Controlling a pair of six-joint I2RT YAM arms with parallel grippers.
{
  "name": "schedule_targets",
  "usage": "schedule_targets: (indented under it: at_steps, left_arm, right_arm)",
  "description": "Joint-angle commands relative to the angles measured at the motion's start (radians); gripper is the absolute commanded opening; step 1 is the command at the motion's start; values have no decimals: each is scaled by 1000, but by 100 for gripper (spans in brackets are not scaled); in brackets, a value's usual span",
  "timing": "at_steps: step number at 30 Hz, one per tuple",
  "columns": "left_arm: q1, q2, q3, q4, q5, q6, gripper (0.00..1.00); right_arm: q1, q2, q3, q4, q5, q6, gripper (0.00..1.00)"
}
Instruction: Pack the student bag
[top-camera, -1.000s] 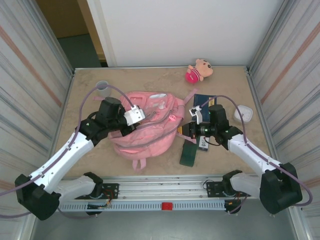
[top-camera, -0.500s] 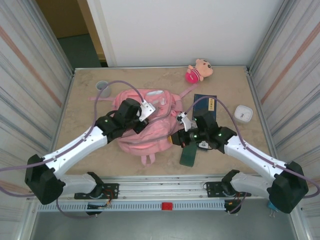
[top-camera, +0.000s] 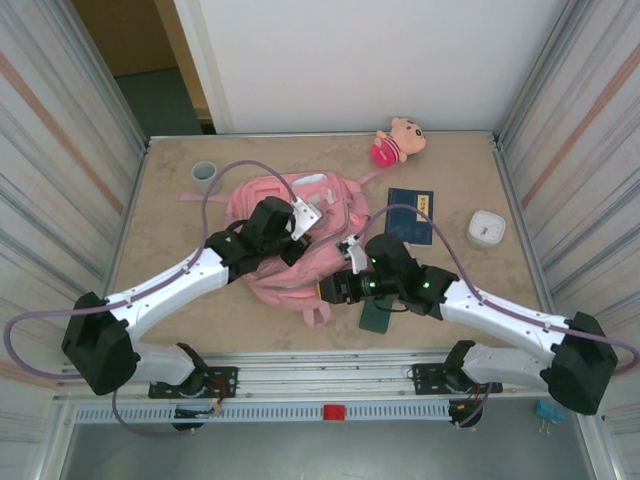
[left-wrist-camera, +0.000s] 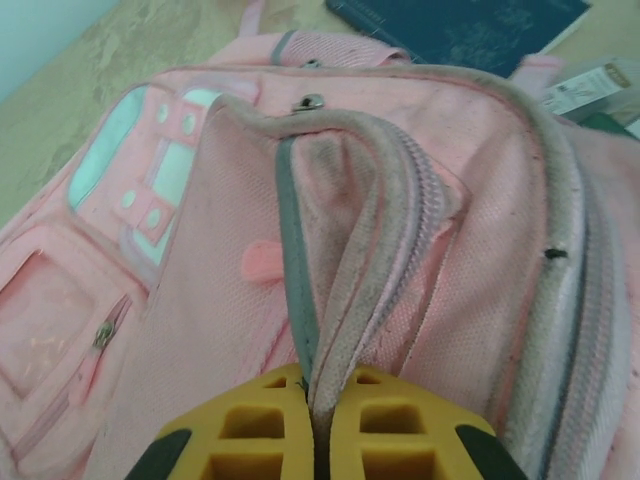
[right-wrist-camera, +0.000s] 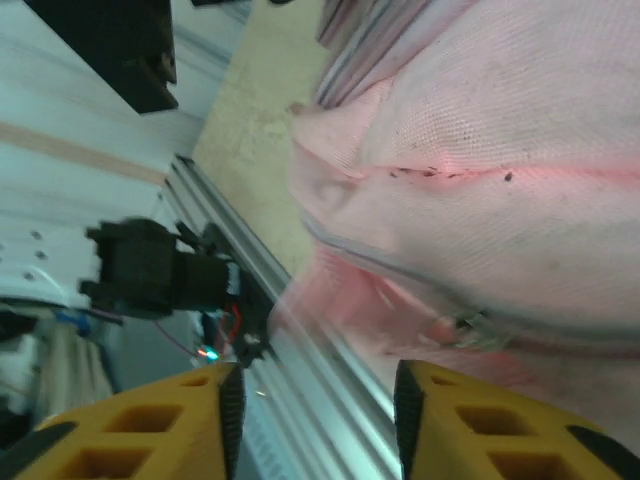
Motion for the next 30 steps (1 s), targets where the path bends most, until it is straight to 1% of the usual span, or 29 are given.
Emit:
schedule_targets:
  at_steps: [1, 2, 3, 4, 5, 7, 10, 16, 18, 19, 22, 24, 25, 26, 28, 29, 30]
  left_arm:
    - [42, -100, -38, 145, 180, 82, 0]
    - [55, -118, -58, 164, 231, 98, 0]
    - [68, -134, -74, 184, 272, 107, 0]
    - [86, -150, -90, 206, 318, 115, 0]
    - [102, -161, -99, 216, 365, 122, 0]
    - [123, -171, -99, 212, 417, 135, 0]
    - [137, -170, -88, 182, 475, 170, 0]
    - [137, -158, -75, 168, 573, 182, 0]
    - [137, -158, -76, 164, 578, 173, 0]
    - [137, -157, -74, 158, 578, 172, 0]
    - [137, -158, -65, 139, 566, 148, 0]
    - [134, -160, -54, 113, 531, 119, 5]
    - [126, -166, -48, 95, 488, 95, 12]
    - [119, -172, -42, 74, 435, 61, 22]
    - [95, -199, -31, 23, 337, -16, 35]
    - [78, -219, -27, -4, 289, -53, 45]
    - [58, -242, -22, -34, 244, -82, 49]
  right_arm:
    - [-75, -149, -76, 37, 39, 140, 67]
    - [-102, -192, -108, 43, 61, 199, 76]
    - [-120, -227, -144, 56, 84, 244, 83]
    - [-132, -263, -189, 90, 108, 311, 88]
    - [-136, -291, -232, 146, 122, 359, 88]
    - [-138, -325, -281, 207, 145, 431, 90]
    - [-135, -332, -290, 234, 167, 459, 91]
    - [-135, -230, -267, 369, 159, 485, 91]
    - [-136, -182, -246, 410, 149, 480, 89]
    - [-135, -156, -236, 436, 144, 482, 84]
    - [-133, -97, -223, 482, 152, 497, 59]
    - [-133, -79, -224, 525, 160, 503, 40]
    - [-134, -76, -222, 539, 168, 503, 31]
    - [-134, -77, -218, 549, 171, 500, 24]
    - [-131, -86, -203, 549, 178, 492, 15]
    - [-128, -90, -191, 541, 182, 485, 11]
    - [-126, -95, -181, 532, 188, 478, 9]
